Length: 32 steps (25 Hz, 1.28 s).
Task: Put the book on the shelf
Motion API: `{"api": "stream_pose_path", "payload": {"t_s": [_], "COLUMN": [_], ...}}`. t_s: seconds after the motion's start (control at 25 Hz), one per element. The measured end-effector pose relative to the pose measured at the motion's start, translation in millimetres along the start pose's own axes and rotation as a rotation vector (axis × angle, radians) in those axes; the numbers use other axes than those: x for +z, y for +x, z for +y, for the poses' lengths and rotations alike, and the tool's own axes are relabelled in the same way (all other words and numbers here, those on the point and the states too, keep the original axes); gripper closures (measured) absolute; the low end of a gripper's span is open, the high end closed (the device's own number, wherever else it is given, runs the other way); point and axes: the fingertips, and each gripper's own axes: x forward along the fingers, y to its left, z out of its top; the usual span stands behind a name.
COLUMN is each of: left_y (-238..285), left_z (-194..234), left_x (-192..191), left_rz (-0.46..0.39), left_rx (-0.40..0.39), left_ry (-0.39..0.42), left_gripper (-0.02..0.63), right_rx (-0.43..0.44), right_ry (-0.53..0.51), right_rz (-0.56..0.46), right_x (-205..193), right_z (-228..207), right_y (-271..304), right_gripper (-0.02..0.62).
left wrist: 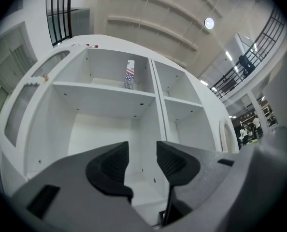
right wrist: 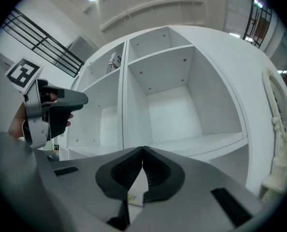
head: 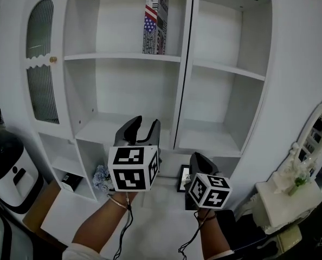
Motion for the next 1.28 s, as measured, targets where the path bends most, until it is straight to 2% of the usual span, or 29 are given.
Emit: {"api": "stream_pose_path", "payload": {"t_s": [0.24,0.4,0.52,0.68,0.8,0.92,1.04,1.28], "left_y": [-26.3,-45.9,-56.1,-71.8,-80.8,-84.2,-89.3,-99.9], "left_z": [3.0,8.2,7.6,0.7,-4.5,-14.6,-24.9,-36.6], "left_x": [-47.8,-76.6,-103.4,-138.1,-161.3,-180.4,-195.6,-207.0], "left_rz": [0.026,0.028,0.049,0.068,0.089,0.115,0.133,0.155], "left_rx": [0.039,0.085,0.085,0.049,0.022,-0.043,-0.098,-0.131], "left_ry": [-0.048,-0.045,-0.053,-0.060,-0.079,-0.095,-0.104,-0.088], "left_gripper": [0.470,0.525,0.559,0.597,0.598,0.598,0.598,0.598], "right_rx": [-0.013,-0.027,-0.042,-0.078,-0.116,-0.144,-0.151,-0.164], "right_ry": [0.021,0.025,0.016,-0.042,-0.104,-0.151,-0.166,-0.149], "right_rz": [0.014,0.014,0.003,-0.014,-0.012,0.011,0.025,0.027], "right_x": [-21.1,-32.6,-38.7,-50.1,-61.9,-75.9,-87.6,-94.4], "right_z": [3.7,6.4,9.3,17.4,19.6,16.7,11.2,-11.1], "right_y": [-16.3,-27.6,-36.4,-51.4,-63.0,-73.6,-86.3,-108.4], "right_gripper": [0.574,0.574,0.574,0.574,0.574,0.574,0.574,0.574]}}
